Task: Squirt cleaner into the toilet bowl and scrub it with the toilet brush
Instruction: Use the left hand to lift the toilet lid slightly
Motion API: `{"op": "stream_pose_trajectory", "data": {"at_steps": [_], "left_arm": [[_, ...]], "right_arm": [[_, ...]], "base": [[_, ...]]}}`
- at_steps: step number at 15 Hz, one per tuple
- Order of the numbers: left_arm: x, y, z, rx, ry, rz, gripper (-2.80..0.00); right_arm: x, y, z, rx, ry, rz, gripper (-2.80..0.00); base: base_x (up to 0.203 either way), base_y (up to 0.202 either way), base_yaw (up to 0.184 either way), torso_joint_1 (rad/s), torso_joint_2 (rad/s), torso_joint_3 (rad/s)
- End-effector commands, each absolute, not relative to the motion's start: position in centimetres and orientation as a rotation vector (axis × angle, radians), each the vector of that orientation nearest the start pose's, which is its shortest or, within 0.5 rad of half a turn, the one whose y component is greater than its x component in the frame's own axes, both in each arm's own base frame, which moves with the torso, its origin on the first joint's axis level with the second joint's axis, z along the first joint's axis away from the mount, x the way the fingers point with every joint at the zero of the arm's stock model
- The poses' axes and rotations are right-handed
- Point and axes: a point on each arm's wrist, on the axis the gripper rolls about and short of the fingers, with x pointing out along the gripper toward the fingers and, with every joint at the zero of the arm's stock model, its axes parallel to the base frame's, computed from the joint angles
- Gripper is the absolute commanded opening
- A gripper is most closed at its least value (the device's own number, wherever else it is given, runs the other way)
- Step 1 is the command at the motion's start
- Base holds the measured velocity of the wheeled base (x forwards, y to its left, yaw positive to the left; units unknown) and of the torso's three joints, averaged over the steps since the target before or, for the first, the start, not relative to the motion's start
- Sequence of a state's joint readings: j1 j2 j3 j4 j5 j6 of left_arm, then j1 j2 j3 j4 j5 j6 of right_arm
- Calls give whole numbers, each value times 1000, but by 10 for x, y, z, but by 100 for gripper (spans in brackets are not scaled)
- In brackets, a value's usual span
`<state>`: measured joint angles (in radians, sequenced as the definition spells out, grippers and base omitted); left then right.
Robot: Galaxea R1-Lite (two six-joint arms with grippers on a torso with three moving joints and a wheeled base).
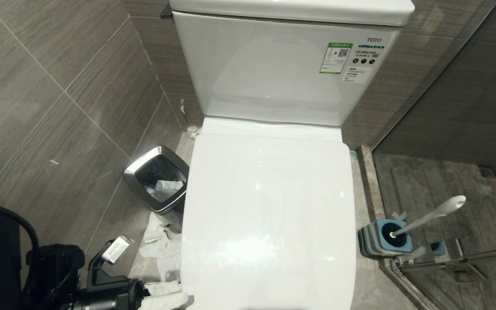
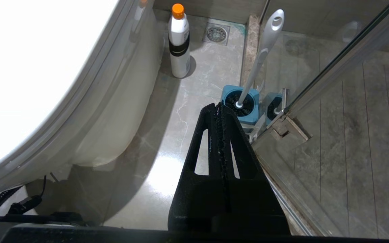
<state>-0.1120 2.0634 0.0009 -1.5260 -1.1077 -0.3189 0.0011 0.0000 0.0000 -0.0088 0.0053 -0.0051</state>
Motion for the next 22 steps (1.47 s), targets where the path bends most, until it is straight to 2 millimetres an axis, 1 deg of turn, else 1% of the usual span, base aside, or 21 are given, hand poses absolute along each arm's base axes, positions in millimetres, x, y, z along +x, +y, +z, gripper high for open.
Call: {"op": "stream_pose_trajectory", "data": {"at_steps": [1,8,11,13,15,19,20,22], "left_arm": [[198,-46,28,-539,702,-1113,0],[195,-55,32,-524,705,-1170,0],[191,-60,42,-512,679,-1206,0],[189,-63,45,-538,697,-1220,0],[187,-61,52,-564,695,-1253,0],[180,-50,76,-699,742,-1326,0],[179,-50,79,-711,748,-1334,0],[179,-51,79,-712,755,-1344,0]], "right_arm": [[-22,0,75,-5,-4,8,-280],[-22,0,75,-6,-3,8,-280],[-22,0,75,-6,-3,7,-280],[-22,0,75,-6,-3,8,-280],[-22,0,75,-5,-3,8,-280],[-22,0,75,-5,-3,8,-280],[-22,0,75,-6,-3,8,-280],[-22,0,75,-5,-4,8,-280]], "base": [[0,0,0,0,0,0],[0,0,0,0,0,0],[0,0,0,0,0,0],[0,0,0,0,0,0],[0,0,0,0,0,0],[0,0,0,0,0,0],[0,0,0,0,0,0],[0,0,0,0,0,0]]}}
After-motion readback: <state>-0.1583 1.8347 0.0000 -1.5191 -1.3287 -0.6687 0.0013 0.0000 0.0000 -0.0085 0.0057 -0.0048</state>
